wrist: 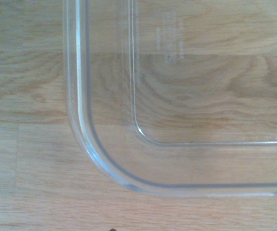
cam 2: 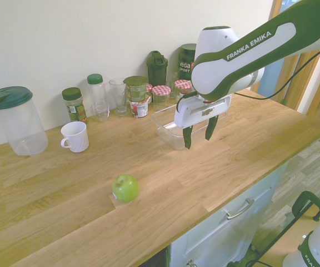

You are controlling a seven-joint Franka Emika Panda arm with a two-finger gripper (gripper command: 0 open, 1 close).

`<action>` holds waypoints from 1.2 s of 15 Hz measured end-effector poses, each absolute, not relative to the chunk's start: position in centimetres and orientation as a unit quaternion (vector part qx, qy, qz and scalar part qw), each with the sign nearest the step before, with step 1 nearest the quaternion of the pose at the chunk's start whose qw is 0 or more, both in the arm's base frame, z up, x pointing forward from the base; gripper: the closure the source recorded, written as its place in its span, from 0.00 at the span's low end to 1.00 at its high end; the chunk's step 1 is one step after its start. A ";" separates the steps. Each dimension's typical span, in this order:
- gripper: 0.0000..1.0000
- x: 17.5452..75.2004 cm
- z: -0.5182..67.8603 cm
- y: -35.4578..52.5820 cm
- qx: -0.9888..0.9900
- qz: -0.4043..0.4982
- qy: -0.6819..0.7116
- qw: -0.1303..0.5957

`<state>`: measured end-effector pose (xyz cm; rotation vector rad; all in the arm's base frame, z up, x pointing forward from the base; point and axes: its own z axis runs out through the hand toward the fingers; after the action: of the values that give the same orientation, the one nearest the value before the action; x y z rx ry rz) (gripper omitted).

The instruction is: Put the apple into the container

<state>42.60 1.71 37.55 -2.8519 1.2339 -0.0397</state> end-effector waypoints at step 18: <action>0.00 41.3 39.5 29.1 -0.987 -0.041 0.155 0.026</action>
<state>41.32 29.13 39.52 -3.0501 0.4807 -0.1263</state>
